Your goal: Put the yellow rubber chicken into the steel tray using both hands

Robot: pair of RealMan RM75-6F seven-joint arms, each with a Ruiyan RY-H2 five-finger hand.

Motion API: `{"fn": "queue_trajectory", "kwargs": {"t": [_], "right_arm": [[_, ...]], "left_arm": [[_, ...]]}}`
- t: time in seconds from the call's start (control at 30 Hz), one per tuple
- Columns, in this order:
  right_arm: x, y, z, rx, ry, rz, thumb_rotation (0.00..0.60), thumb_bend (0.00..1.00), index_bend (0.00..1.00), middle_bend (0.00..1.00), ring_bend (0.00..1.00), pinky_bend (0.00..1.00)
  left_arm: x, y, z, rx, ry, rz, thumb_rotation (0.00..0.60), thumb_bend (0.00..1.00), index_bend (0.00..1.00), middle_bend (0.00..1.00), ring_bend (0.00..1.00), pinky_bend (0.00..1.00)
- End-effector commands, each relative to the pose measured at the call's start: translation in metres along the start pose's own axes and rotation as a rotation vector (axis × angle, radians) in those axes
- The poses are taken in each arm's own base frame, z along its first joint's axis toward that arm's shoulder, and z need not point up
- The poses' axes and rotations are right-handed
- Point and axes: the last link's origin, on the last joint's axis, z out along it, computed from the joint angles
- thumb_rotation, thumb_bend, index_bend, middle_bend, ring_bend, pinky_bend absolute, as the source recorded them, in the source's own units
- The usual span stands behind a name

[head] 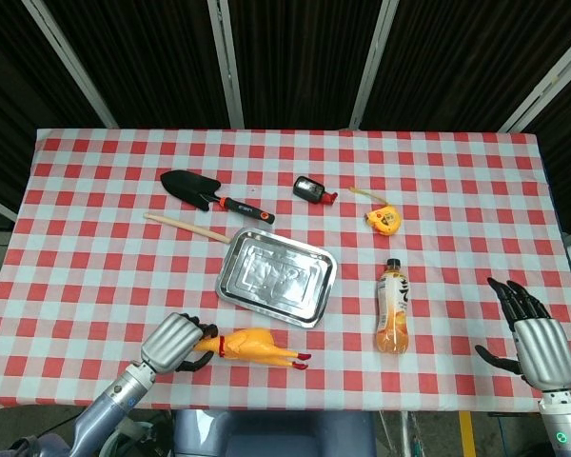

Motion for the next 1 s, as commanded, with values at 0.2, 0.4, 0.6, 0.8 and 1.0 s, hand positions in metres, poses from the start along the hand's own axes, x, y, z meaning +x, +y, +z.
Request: {"fn": "queue_trajectory", "kwargs": {"t": [0.2,0.4,0.6,0.8,1.0], "right_arm": [[0.021,-0.027,0.009,0.163,0.003,0.167,0.6,0.18,0.0,0.16,0.12,0.21],[0.039,-0.051,0.015,0.287,-0.032,0.315,0.6,0.18,0.01,0.16,0.13,0.21],[0.046,-0.079,0.027,0.385,-0.142,0.463,0.6,0.17,0.01,0.16,0.13,0.22],[0.046,-0.104,0.047,0.436,-0.272,0.609,0.6,0.18,0.01,0.16,0.13,0.22],[0.04,-0.13,0.076,0.448,-0.399,0.7,0.6,0.18,0.0,0.08,0.05,0.18]], "left_arm": [[0.047,-0.015,0.014,-0.057,0.164,0.026,0.6,0.7,0.63,0.7,0.62,0.7],[0.093,-0.024,0.026,-0.099,0.282,0.079,0.6,0.71,0.64,0.71,0.63,0.72],[0.126,-0.032,0.042,-0.121,0.287,0.093,0.6,0.71,0.64,0.71,0.63,0.72],[0.148,-0.031,0.056,-0.143,0.251,0.127,0.6,0.71,0.64,0.71,0.63,0.72],[0.155,-0.02,0.075,-0.169,0.197,0.149,0.6,0.71,0.64,0.71,0.63,0.72]]}}
